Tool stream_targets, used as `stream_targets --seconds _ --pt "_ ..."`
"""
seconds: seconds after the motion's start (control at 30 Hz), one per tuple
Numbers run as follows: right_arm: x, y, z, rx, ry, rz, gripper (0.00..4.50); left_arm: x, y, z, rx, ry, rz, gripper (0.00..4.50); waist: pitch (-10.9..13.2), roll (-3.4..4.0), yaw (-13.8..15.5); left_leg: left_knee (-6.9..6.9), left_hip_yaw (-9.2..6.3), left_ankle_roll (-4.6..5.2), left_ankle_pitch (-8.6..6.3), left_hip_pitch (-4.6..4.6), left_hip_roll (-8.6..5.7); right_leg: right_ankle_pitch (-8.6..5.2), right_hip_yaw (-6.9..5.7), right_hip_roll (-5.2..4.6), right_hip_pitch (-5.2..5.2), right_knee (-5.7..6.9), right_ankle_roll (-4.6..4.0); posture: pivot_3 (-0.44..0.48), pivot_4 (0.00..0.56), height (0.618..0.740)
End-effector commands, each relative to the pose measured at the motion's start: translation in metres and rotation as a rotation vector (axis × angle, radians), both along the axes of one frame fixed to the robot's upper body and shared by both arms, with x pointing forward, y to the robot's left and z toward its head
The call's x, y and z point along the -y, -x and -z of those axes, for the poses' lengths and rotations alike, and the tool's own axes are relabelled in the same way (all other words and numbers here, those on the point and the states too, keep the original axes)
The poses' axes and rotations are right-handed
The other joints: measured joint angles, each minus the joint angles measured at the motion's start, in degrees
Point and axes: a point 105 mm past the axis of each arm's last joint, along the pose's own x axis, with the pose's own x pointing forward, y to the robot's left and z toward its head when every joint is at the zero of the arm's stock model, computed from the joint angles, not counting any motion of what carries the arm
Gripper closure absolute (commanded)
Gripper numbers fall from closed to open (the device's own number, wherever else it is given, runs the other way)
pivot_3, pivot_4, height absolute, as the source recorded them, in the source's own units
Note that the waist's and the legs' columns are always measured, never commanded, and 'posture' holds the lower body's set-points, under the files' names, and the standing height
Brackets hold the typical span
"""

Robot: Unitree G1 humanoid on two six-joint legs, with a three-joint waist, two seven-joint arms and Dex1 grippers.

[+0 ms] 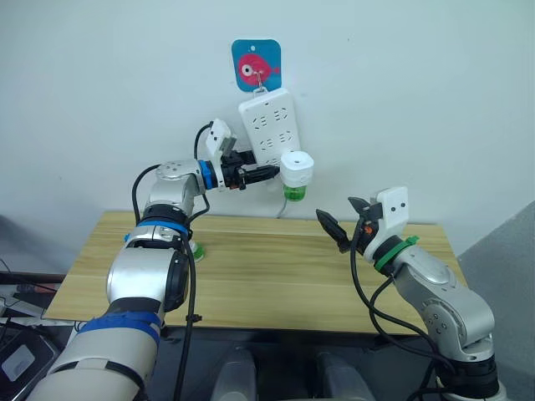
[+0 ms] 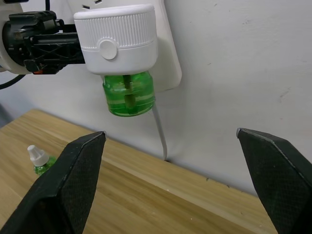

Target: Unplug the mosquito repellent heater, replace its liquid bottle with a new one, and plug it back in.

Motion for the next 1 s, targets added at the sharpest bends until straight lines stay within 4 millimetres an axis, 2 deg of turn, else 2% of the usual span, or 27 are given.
stream_targets --seconds 0.03,0.07,0.1,0.27,0.53,0.8,1.0 --pt "-0.003 0.004 -0.018 0.058 -0.022 -0.008 0.00 0.007 0.002 -0.024 0.068 0.023 0.045 2.75 0.10 0.01 -0.01 0.00 -0.01 0.00 0.00 0.00 0.00 0.00 0.00 0.00 0.00 0.00 0.00 0.137 0.160 0.740" --pt "-0.003 0.004 -0.018 0.057 -0.024 -0.010 0.00 0.006 0.002 -0.024 0.066 0.023 0.045 3.05 0.19 -0.01 -0.09 0.00 -0.01 0.00 0.00 0.00 0.00 0.00 0.00 0.00 0.00 0.00 0.00 0.137 0.160 0.740" --pt "-0.004 0.005 -0.019 0.057 -0.024 -0.015 0.00 0.005 0.001 -0.024 0.063 0.027 0.043 3.16 0.24 0.02 -0.10 0.00 -0.02 0.00 0.00 -0.01 0.00 0.00 -0.01 0.00 -0.01 0.00 0.00 0.135 0.162 0.740" --pt "-0.016 0.004 -0.030 0.067 0.000 -0.030 0.00 0.005 0.001 -0.025 0.059 0.027 0.035 3.16 0.73 -0.04 -0.25 0.00 -0.04 0.00 0.00 -0.05 -0.01 -0.01 -0.02 0.00 -0.03 0.00 0.01 0.133 0.171 0.740" --pt "-0.043 -0.018 -0.057 0.092 0.030 0.000 0.00 0.009 0.000 -0.022 0.054 0.025 0.035 3.16 0.91 -0.02 -0.40 0.06 -0.23 0.00 0.00 -0.22 -0.02 -0.01 -0.19 -0.03 -0.08 -0.01 0.01 0.120 0.177 0.740" --pt "-0.062 -0.035 -0.061 0.066 -0.021 0.007 0.00 0.010 -0.001 -0.021 0.063 0.012 0.029 3.16 0.91 -0.01 -0.40 0.11 -0.30 0.00 0.01 -0.36 -0.04 0.00 -0.27 -0.04 -0.19 0.00 0.01 0.131 0.174 0.740" --pt "-0.065 -0.048 -0.067 0.083 -0.028 0.047 0.00 0.010 -0.001 -0.021 0.066 0.016 0.024 3.16 0.92 0.00 -0.41 0.12 -0.34 0.00 0.01 -0.37 -0.04 0.00 -0.32 -0.04 -0.19 0.02 0.01 0.137 0.174 0.740"
